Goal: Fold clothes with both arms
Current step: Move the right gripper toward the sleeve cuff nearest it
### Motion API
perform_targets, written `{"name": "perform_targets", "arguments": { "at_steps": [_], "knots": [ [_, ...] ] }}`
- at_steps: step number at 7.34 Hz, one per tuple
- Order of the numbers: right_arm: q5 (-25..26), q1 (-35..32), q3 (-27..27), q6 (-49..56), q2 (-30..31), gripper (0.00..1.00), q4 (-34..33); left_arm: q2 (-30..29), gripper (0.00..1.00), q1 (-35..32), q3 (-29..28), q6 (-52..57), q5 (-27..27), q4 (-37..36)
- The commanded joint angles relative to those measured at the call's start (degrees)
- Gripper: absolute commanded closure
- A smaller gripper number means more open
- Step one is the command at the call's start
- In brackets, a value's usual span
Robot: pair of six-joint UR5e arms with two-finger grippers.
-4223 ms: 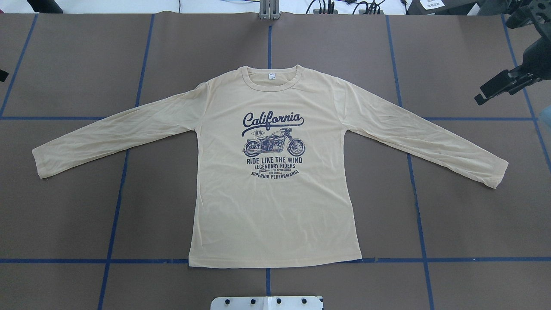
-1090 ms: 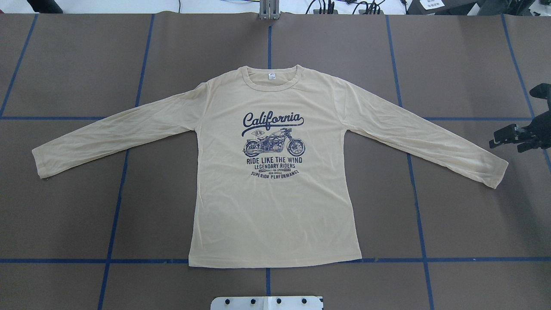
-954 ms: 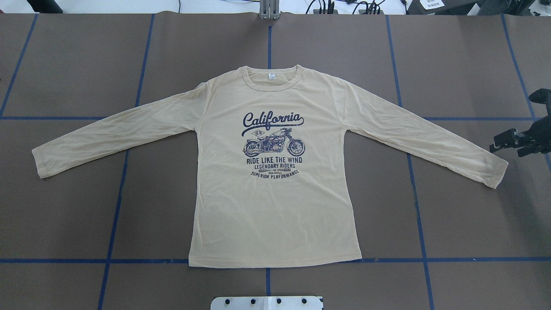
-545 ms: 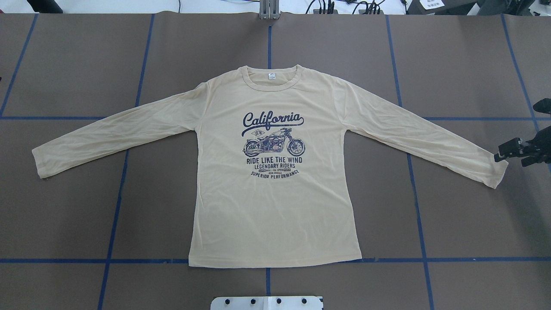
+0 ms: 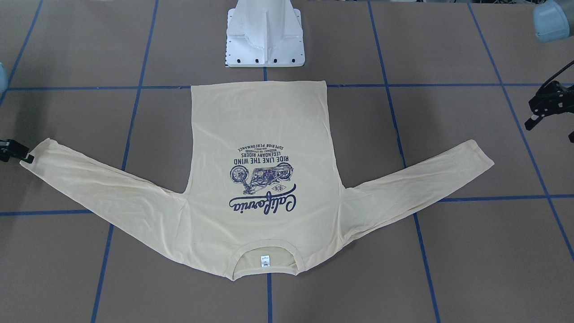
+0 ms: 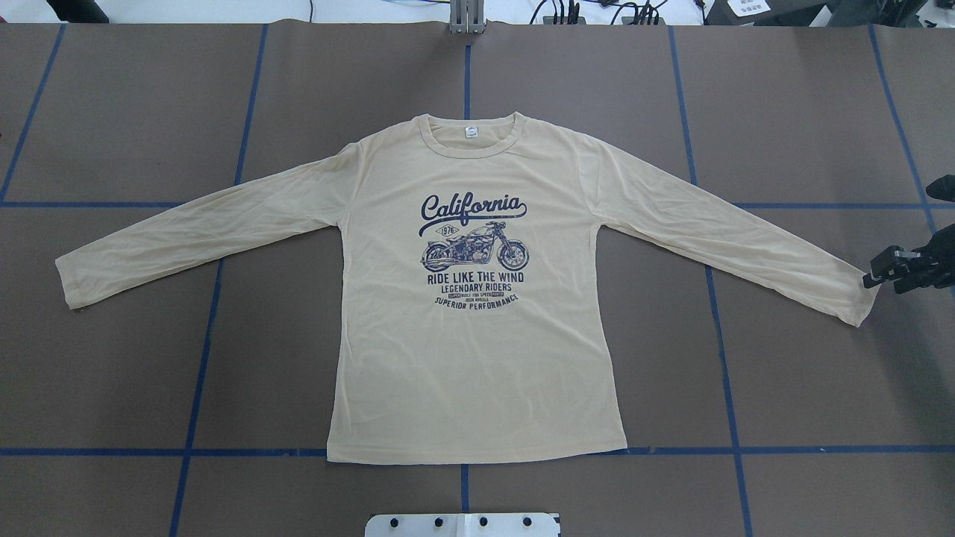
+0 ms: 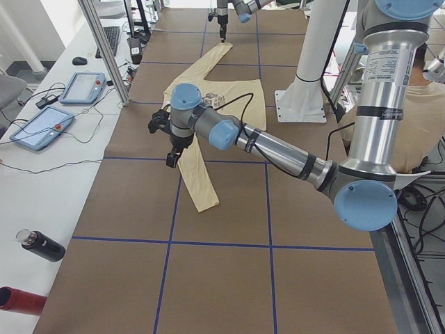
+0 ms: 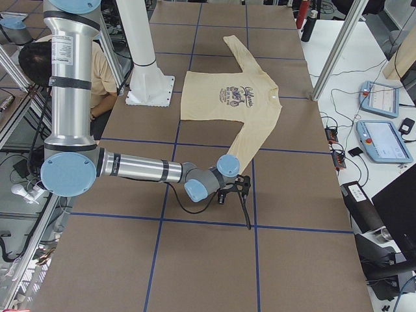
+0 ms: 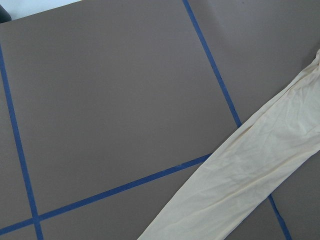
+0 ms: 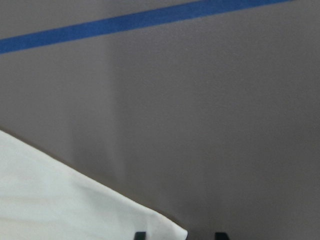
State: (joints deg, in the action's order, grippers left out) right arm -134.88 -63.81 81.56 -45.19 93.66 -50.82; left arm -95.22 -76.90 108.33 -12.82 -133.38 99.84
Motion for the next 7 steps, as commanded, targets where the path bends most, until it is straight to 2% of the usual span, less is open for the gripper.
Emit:
{"name": "perform_targets", "arguments": {
  "at_steps": [1, 3, 4, 5, 6, 7],
  "knots": [
    [-1.0, 0.1, -0.9, 0.0, -1.1, 1.0, -0.4, 0.5, 0.0, -0.1, 0.0, 0.2, 0.0, 0.9],
    [-6.6, -0.1, 0.4, 0.0, -1.3, 1.0, -0.2, 0.5, 0.0, -0.1, 0.0, -0.2, -0.1, 1.1],
    [-6.9, -0.5, 3.6, -0.1, -1.3, 1.0, -0.6, 0.3, 0.0, 0.0, 0.0, -0.3, -0.4, 1.2],
    [-6.4, -0.2, 8.0, -5.1, -2.5, 1.0, -1.1, 0.0, 0.0, 0.0, 0.0, -0.5, -0.4, 1.4],
    [-6.4, 0.8, 8.7, -15.2, -9.6, 1.0, -1.3, 0.0, 0.0, 0.0, 0.0, -0.5, -0.4, 2.9],
    [-4.0, 6.2, 7.7, -25.9, -17.5, 1.0, -1.6, 0.4, 0.0, 0.0, -0.6, -0.6, -0.3, 5.2]
  ]
}}
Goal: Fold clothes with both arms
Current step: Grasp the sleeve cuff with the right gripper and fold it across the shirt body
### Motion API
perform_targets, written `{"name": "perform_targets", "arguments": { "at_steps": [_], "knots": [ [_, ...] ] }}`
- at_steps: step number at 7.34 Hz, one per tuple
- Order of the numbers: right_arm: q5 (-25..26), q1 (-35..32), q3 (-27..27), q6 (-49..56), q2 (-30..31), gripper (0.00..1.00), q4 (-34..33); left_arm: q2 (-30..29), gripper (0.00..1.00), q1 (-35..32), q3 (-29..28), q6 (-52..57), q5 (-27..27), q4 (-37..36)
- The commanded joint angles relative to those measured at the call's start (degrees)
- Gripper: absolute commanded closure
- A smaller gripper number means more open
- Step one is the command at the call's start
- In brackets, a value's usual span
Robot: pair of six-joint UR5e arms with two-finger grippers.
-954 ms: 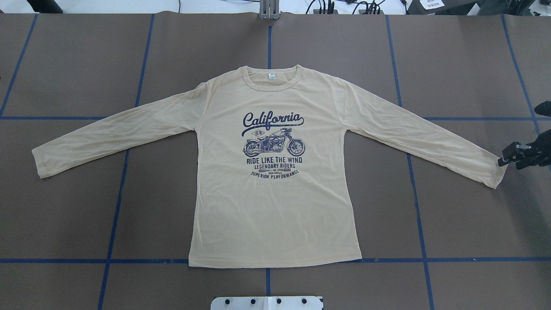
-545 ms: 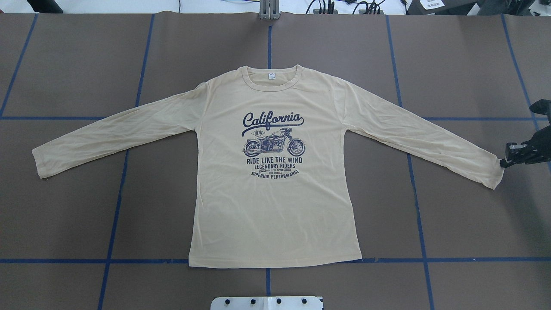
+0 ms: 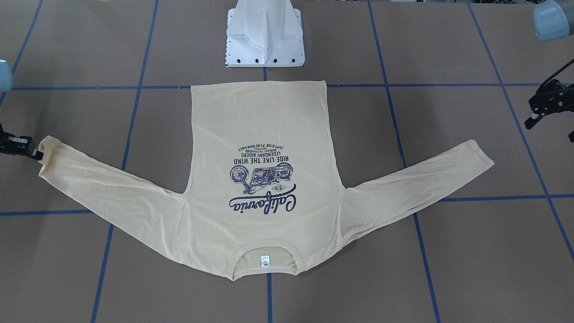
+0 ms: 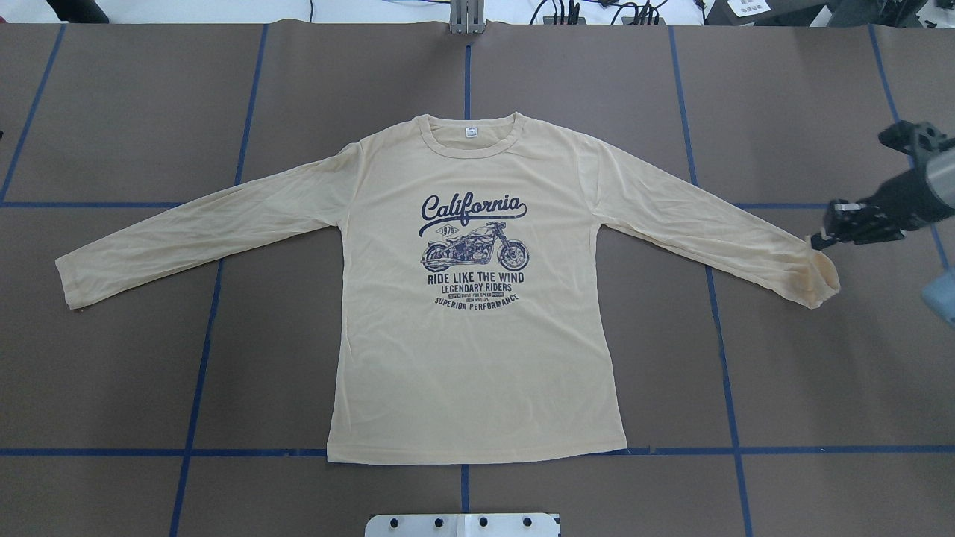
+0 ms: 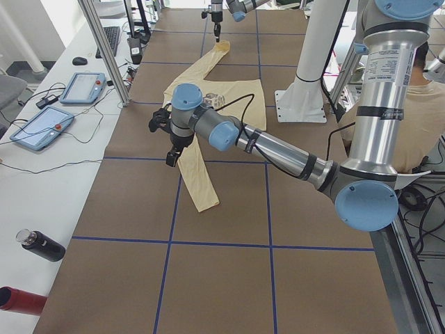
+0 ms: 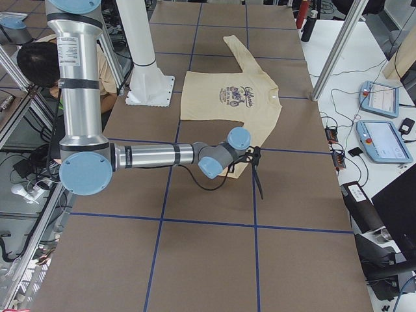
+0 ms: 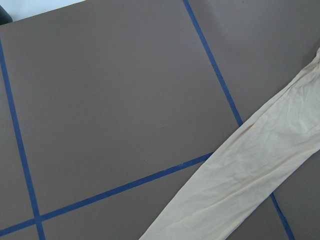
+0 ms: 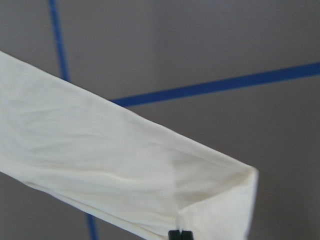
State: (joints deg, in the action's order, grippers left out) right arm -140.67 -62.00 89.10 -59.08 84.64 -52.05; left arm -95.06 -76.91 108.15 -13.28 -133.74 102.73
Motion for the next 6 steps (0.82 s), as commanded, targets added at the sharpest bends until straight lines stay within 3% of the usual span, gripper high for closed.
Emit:
{"name": "perform_targets", "arguments": {
  "at_steps": [1, 2, 3, 6],
  "knots": [
    [7.5, 7.7, -0.6, -17.2, -17.2, 1.0, -5.7, 0.3, 0.0, 0.0, -0.4, -0.2, 0.1, 2.5],
    [14.4, 11.2, -2.5, -17.6, -28.0, 1.0, -17.8, 0.3, 0.0, 0.0, 0.1, -1.0, 0.1, 2.5],
    [19.8, 13.3, -7.9, -19.4, -38.0, 1.0, -23.3, 0.2, 0.0, 0.0, 0.3, -4.7, 0.0, 2.6],
    [26.4, 18.4, -22.7, -22.0, -57.1, 1.0, -21.6, 0.0, 0.0, 0.1, 1.6, -6.1, 0.0, 2.7]
  ]
}}
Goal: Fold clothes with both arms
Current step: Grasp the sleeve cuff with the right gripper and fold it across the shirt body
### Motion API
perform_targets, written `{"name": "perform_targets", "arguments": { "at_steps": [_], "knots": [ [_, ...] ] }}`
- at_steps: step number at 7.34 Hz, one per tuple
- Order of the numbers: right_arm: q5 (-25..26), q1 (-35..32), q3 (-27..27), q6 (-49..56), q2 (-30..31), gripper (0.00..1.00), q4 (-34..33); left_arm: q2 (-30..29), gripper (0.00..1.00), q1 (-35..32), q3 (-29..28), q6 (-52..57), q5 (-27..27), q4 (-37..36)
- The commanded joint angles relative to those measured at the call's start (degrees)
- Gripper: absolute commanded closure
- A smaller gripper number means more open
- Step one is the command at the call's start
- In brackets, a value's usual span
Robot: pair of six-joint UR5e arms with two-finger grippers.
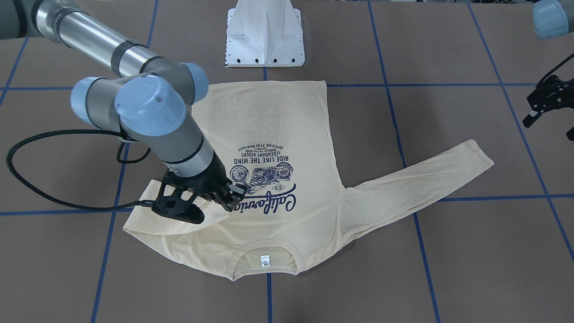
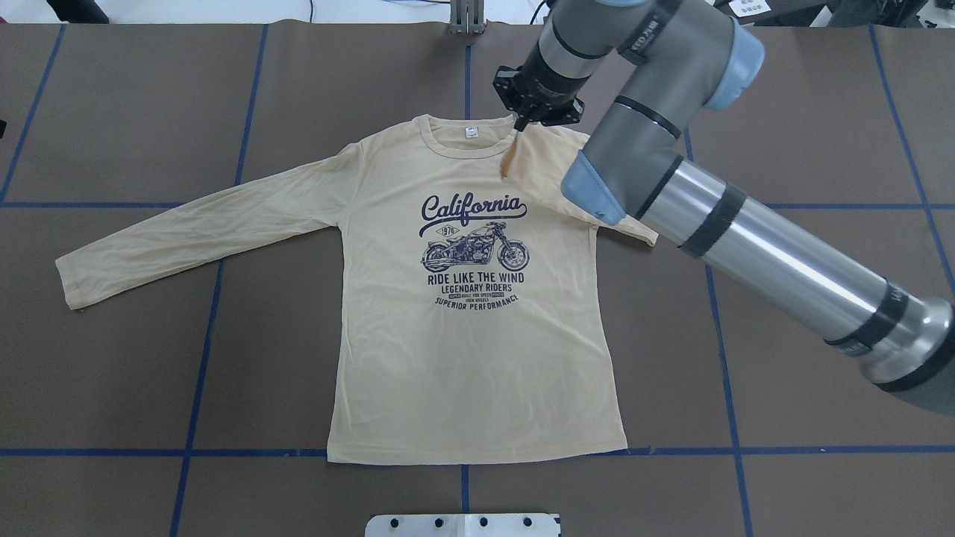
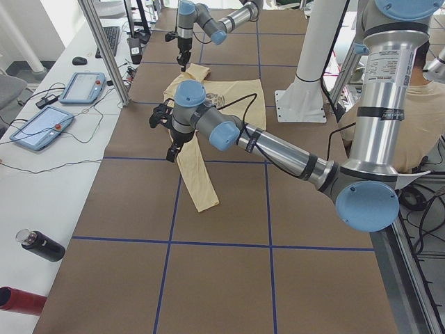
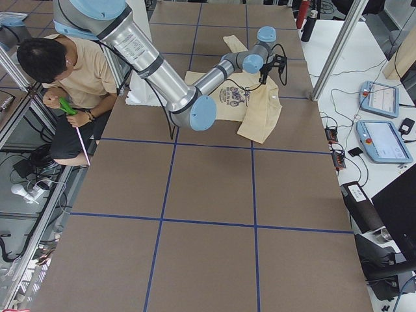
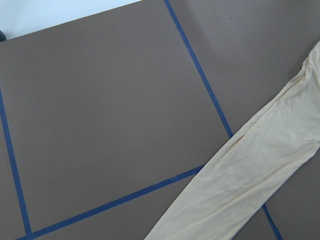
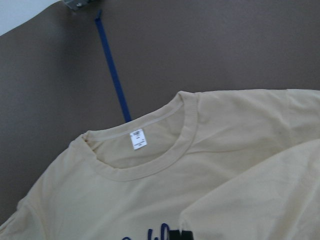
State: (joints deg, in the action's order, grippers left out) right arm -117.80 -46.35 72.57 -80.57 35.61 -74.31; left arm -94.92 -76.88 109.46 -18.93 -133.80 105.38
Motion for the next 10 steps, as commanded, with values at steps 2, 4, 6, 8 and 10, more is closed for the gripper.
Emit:
{"name": "perform_targets", "arguments": {
  "at_steps": [2, 4, 6, 8, 10],
  "knots": [
    [13.4, 8.3, -11.2, -0.7, -14.8, 1.0, 1.1, -0.3, 0.0, 0.7, -0.6, -0.3, 0.2, 1.6],
    [19.8, 12.0, -21.0, -0.7, -18.5, 0.23, 11.0, -0.3, 0.0, 2.9, -1.4, -0.3, 0.3, 1.9],
    [22.8, 13.4, -26.7, -2.9, -24.9, 0.0, 11.4, -0.3, 0.0, 4.5, -7.0, -1.3, 0.2, 7.1],
    [22.4, 13.0, -24.2, -6.1, -26.6, 0.0, 10.5, -0.5, 0.0, 5.0, -15.4, -2.7, 0.1, 10.6],
    [19.4, 10.9, -8.7, -6.3, -16.4, 0.0, -1.0, -0.4, 0.02, 9.2, -23.3, -5.7, 0.2, 17.4]
  ]
}}
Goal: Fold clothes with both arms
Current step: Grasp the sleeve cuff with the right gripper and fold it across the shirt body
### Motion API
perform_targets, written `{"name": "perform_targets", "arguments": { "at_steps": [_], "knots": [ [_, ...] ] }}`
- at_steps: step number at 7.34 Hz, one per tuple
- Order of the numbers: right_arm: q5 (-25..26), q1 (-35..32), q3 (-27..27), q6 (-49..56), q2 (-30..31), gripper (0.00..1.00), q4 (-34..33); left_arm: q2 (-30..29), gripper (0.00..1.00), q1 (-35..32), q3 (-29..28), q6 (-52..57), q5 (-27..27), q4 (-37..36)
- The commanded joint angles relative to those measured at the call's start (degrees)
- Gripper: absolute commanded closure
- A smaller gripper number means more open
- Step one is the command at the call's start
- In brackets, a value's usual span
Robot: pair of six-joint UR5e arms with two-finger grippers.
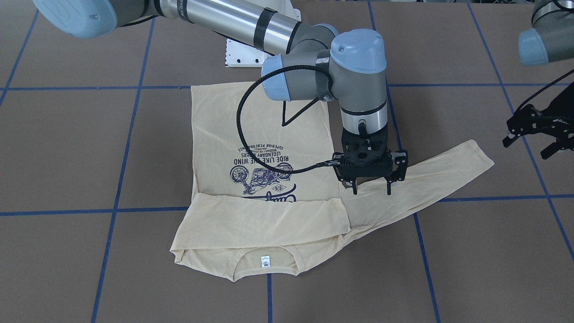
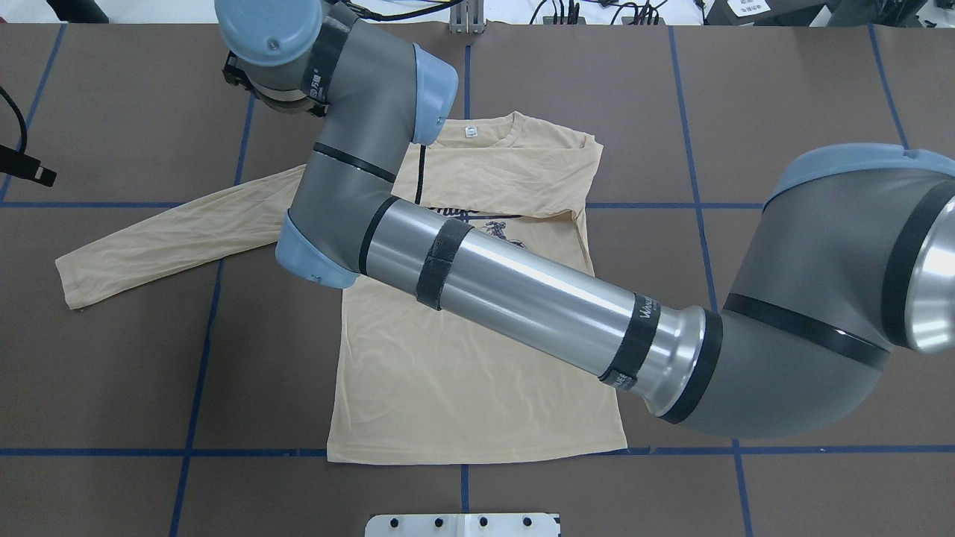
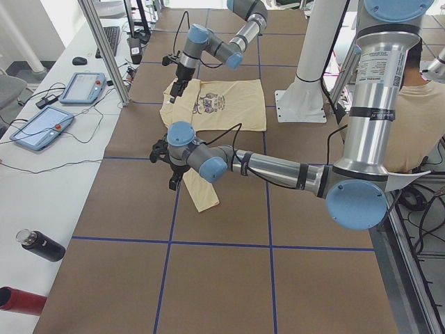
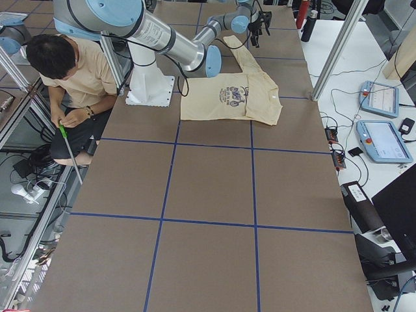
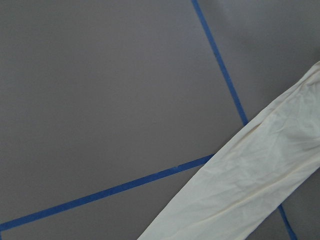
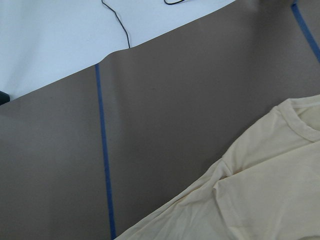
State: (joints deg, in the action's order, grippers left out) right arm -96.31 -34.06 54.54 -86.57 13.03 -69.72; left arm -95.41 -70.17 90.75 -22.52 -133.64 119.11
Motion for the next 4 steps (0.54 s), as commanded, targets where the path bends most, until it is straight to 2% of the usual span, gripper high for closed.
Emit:
{"name": "perform_targets", "arguments": {
  "at_steps": [1, 2, 3, 4],
  "knots": [
    [-9.0, -4.4, 18.3, 0.4, 16.2, 0.0, -6.0, 0.6, 0.02, 2.6, -4.7, -3.0, -0.3, 3.7],
    [-17.1, -10.0, 23.5, 1.6, 22.2, 0.0, -6.0, 0.8, 0.02, 2.6, -4.9, -3.1, -0.4, 3.0],
    [-24.6, -15.3, 24.6, 3.5, 25.8, 0.0, -6.0, 0.5, 0.02, 2.8, -8.3, -3.4, -0.4, 3.8],
    [-27.5, -18.1, 28.6, 4.3, 31.2, 0.0, -5.9, 0.3, 0.05, 4.2, -9.0, -3.8, -0.4, 3.8]
  ]
}}
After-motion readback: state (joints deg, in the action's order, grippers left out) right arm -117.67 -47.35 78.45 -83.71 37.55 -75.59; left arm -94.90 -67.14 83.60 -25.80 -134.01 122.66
